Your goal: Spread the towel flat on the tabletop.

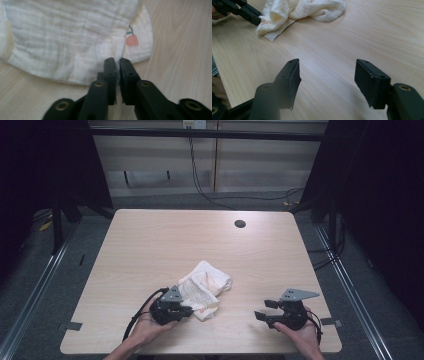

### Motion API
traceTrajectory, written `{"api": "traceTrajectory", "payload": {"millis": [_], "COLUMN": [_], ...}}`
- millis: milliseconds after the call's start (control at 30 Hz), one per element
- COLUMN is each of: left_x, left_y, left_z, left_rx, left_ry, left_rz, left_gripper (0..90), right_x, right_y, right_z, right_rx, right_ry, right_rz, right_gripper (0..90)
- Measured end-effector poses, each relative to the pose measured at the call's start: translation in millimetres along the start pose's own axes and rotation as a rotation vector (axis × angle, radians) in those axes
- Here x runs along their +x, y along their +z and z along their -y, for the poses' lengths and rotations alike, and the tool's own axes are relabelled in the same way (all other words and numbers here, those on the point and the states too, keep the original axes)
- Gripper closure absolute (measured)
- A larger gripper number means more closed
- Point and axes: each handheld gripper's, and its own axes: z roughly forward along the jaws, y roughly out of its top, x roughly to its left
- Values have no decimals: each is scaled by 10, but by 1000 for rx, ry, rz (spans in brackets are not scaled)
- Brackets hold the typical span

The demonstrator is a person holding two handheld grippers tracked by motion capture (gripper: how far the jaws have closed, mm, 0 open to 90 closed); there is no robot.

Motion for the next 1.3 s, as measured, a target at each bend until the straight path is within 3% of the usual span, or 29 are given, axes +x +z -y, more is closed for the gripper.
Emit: {"api": "traceTrajectory", "payload": {"millis": [100,167,333,400,500,667,733,767,1000,1167,1300], "left_x": [7,-15,23,61,162,327,395,428,580,684,711], "left_y": [-1,-20,-42,-54,-110,-229,-264,-278,-363,-449,-522], "left_z": [-29,-73,-233,-329,-460,-508,-481,-465,-239,-67,59], "left_rx": [-6,-34,-108,-112,-156,-228,-235,-225,-191,-162,-166], "left_ry": [-30,-35,-97,-94,-108,-155,-181,-170,-198,-229,-237], "left_rz": [46,67,132,118,110,88,75,55,1,-34,-45], "left_gripper": [879,881,881,881,881,881,880,880,879,879,878], "right_x": [37,49,97,139,212,308,339,355,480,536,567], "right_y": [12,19,91,158,279,506,566,587,706,777,829], "right_z": [-8,-10,-106,-157,-235,-324,-338,-348,-385,-419,-435], "right_rx": [6,6,-1,-1,8,27,29,30,47,39,46], "right_ry": [-11,-14,-17,-21,-39,-56,-44,-43,-100,-107,-124], "right_rz": [-5,-10,-14,-29,-56,-93,-93,-93,-150,-188,-197], "right_gripper": [372,372,379,381,388,419,406,411,448,521,585]}}
